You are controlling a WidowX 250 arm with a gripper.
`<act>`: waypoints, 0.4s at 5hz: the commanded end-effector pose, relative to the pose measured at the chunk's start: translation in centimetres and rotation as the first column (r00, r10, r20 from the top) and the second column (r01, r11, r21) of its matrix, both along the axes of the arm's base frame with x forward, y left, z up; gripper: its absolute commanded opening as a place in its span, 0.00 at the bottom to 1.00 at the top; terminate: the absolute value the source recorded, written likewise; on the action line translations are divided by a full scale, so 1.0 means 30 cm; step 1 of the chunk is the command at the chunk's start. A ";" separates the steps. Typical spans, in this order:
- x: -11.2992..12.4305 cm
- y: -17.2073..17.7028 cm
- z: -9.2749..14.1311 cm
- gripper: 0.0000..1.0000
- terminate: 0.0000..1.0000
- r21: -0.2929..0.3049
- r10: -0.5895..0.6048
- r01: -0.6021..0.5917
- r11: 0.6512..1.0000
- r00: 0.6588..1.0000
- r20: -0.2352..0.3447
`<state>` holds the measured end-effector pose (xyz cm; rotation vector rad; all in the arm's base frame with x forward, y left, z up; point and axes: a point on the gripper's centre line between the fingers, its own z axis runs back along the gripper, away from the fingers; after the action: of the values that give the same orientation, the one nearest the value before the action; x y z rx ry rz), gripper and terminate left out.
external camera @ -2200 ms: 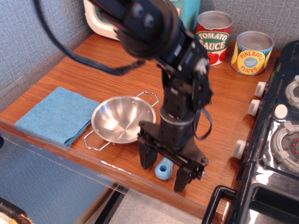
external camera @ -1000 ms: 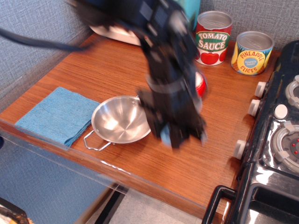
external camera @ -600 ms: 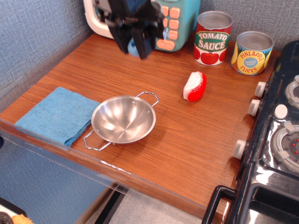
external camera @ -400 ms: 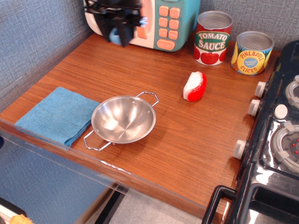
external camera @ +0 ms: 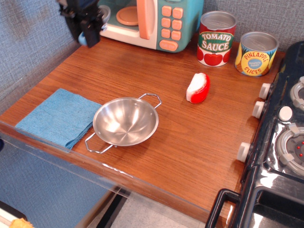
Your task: Pick up the spatula and put it in front of the microwave.
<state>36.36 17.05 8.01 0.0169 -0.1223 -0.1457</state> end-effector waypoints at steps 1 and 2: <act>-0.043 0.081 -0.086 0.00 0.00 0.109 0.071 -0.063 0.992 0.994 -0.078; -0.033 0.080 -0.129 0.00 0.00 0.149 0.107 -0.091 0.985 0.988 -0.108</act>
<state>35.65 19.07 1.63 0.1304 0.0573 -0.0537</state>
